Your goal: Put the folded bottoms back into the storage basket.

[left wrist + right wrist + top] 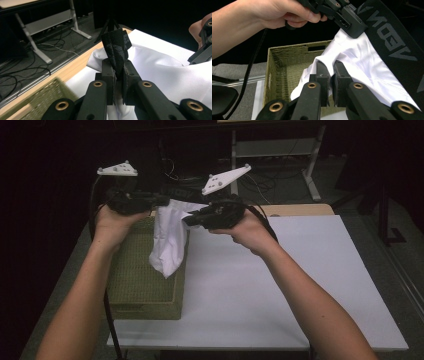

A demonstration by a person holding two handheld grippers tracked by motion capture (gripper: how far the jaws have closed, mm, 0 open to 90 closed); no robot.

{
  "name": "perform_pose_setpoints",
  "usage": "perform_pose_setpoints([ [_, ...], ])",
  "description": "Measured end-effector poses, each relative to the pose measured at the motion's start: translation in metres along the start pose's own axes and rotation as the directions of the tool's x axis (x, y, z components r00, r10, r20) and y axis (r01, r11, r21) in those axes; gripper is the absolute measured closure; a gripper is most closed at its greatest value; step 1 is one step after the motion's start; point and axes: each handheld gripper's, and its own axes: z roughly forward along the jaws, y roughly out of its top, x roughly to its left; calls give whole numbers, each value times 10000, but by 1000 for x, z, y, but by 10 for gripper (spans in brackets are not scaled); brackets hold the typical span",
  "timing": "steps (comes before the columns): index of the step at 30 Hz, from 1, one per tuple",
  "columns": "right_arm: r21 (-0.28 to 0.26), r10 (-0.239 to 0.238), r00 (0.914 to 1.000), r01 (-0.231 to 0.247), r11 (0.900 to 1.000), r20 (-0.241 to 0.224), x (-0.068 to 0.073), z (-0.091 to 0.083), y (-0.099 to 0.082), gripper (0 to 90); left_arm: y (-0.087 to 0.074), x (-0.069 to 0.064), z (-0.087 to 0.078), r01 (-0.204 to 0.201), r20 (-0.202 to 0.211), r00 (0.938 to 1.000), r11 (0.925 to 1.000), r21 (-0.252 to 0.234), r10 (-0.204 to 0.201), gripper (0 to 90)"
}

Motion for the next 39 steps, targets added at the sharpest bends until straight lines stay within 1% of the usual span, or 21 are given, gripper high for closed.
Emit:
perform_pose_setpoints([
  [4,83,-43,9998,45,10000,-196,4,19,6,839,-12,12,-14,125,-271,9996,9999,36,-124,817],
  [6,155,-61,9995,66,9999,-319,7,29,8,839,-20,18,-20,199,-420,9989,9997,134,-194,817],
  [9,315,-177,9989,190,9993,-434,11,45,10,839,-32,28,-27,322,-672,9973,9992,220,-306,817],
  [13,477,-243,9978,273,9985,-613,15,67,11,839,-48,41,-32,600,-869,9946,9978,287,-573,817],
  [16,639,-275,9970,322,9974,-730,18,83,10,839,-59,50,-35,738,-1012,9924,9966,357,-698,817],
  [18,718,-202,9962,263,9971,-847,20,93,9,839,-67,55,-36,904,-1094,9903,9952,377,-858,816],
  [19,802,-188,9954,264,9964,-942,21,103,6,839,-71,58,-36,979,-1143,9891,9944,392,-928,816],
  [20,802,-188,9954,264,9964,-942,21,103,6,839,-75,60,-36,1013,-1193,9883,9938,465,-952,816],
  [22,917,-156,9944,253,9955,-1048,23,114,4,839,-82,63,-36,1075,-1320,9863,9924,603,-988,816],
  [24,983,-111,9936,222,9949,-1127,23,122,1,839,-89,67,-35,1212,-1420,9837,9904,669,-1108,816],
  [26,1098,-54,9928,186,9938,-1196,24,132,-2,839,-95,71,-34,1254,-1560,9814,9890,784,-1120,816],
  [32,1373,55,9911,129,9904,-1328,26,154,-11,839,-116,82,-29,1626,-1822,9724,9833,821,-1456,816],
  [36,1735,23,9907,216,9846,-1363,28,168,-19,838,-129,88,-21,1883,-2020,9653,9771,993,-1655,815],
  [39,1921,123,9897,155,9812,-1426,27,174,-27,838,-137,90,-15,2106,-2233,9581,9696,1243,-1795,815],
])
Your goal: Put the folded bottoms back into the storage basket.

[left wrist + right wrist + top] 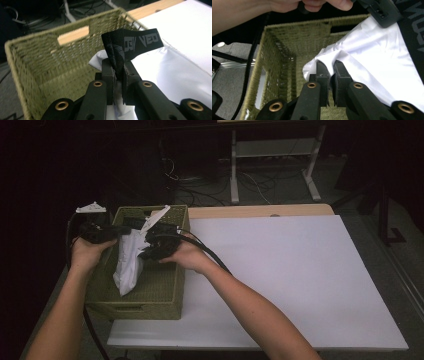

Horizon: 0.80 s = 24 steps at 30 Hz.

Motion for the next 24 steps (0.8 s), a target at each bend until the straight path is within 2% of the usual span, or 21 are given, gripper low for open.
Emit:
perform_pose_setpoints([
  [5,416,180,9998,-182,9990,41,-4,9,-13,837,-7,2,12,159,-258,9996,9993,348,-150,814],
  [10,719,213,9997,-221,9972,118,-6,10,-22,836,-10,2,24,242,-372,9991,9981,568,-221,814],
  [15,998,221,9998,-221,9948,9,-4,7,-35,816,-12,1,35,323,-193,9993,9968,732,-310,813],
  [17,1078,180,9998,-171,9940,-69,-2,4,-42,776,-12,-1,40,282,-102,9996,9962,823,-275,812],
  [19,916,314,9991,-287,9954,-289,-2,-2,-47,726,-13,-3,46,212,32,9998,9952,957,-216,811],
  [24,385,500,9980,-485,9981,-395,-4,-18,-51,552,-12,-6,59,64,-154,9999,9927,1206,-46,809],
])
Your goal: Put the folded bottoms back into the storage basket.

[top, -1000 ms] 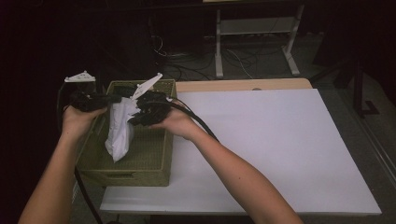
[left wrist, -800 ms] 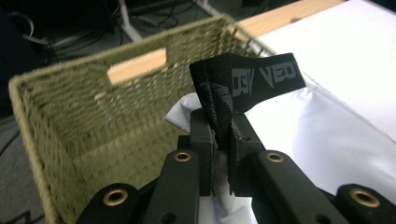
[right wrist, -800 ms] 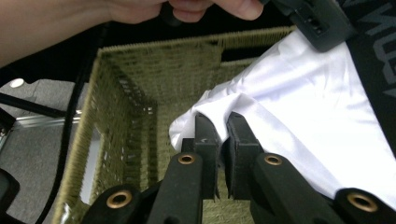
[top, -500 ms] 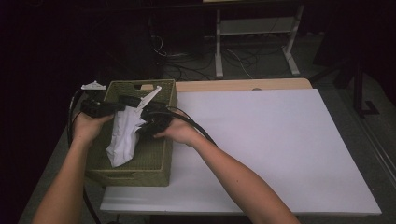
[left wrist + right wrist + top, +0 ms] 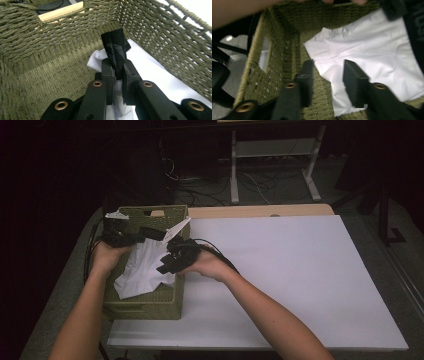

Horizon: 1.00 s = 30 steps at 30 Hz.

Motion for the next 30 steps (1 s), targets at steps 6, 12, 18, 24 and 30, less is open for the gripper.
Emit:
perform_pose_setpoints([
  [6,-700,296,9989,-270,9972,361,-2,-21,2,403,6,6,9,52,-450,9990,9998,185,-44,808],
  [12,-1137,519,9965,-443,9925,651,-8,-40,-1,364,11,14,19,171,-842,9964,9993,343,-142,792],
  [18,-1366,863,9918,-730,9879,946,-15,-56,-11,341,15,13,17,610,-1579,9856,9981,-9,-604,517],
  [24,-1583,1179,9852,-976,9826,1244,-20,-72,-23,298,18,2,3,672,-885,9935,9967,-465,-711,388],
  [30,-1722,1410,9775,-1134,9785,1570,-24,-92,-37,262,16,-17,-7,515,-199,9984,9964,-680,-530,292],
])
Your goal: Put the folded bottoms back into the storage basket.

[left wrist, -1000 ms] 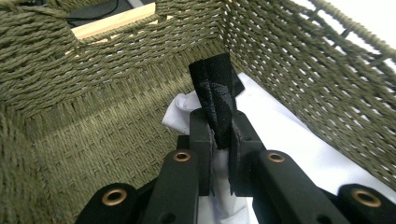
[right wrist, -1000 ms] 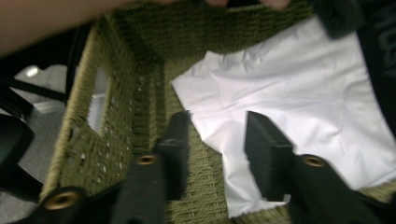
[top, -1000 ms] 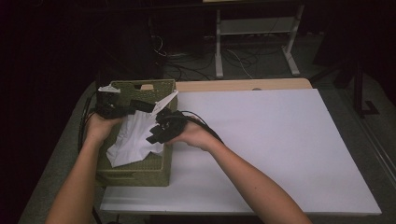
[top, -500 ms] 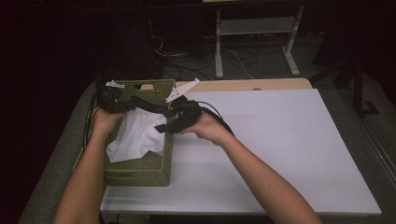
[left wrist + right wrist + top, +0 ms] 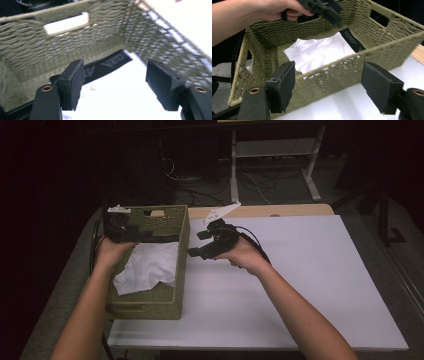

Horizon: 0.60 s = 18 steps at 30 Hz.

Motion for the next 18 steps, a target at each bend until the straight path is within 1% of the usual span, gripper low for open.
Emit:
perform_pose_setpoints([
  [2,-59,55,10000,-54,10000,59,-3,-5,-4,255,-1,-8,-4,10,335,9994,10000,-86,-7,268],
  [4,-83,93,9998,-92,9999,152,-5,-11,-8,241,-1,-15,-7,-61,521,9986,9999,-158,69,244],
  [8,-35,214,9992,-213,9998,336,-10,-22,-18,209,-4,-34,-15,-365,743,9965,9987,-358,390,203],
  [10,-112,291,9985,-286,9995,466,-13,-28,-24,188,-4,-41,-18,-425,822,9956,9984,-373,454,157],
  [11,-138,361,9981,-354,9993,500,-15,-31,-27,179,-5,-44,-20,-454,937,9944,9981,-418,492,136],
  [15,-257,516,9959,-498,9984,742,-20,-45,-40,147,-7,-60,-28,-681,1239,9895,9959,-591,750,113],
  [18,-358,673,9940,-644,9973,860,-24,-55,-49,140,-9,-74,-32,-898,1485,9840,9938,-653,986,70],
])
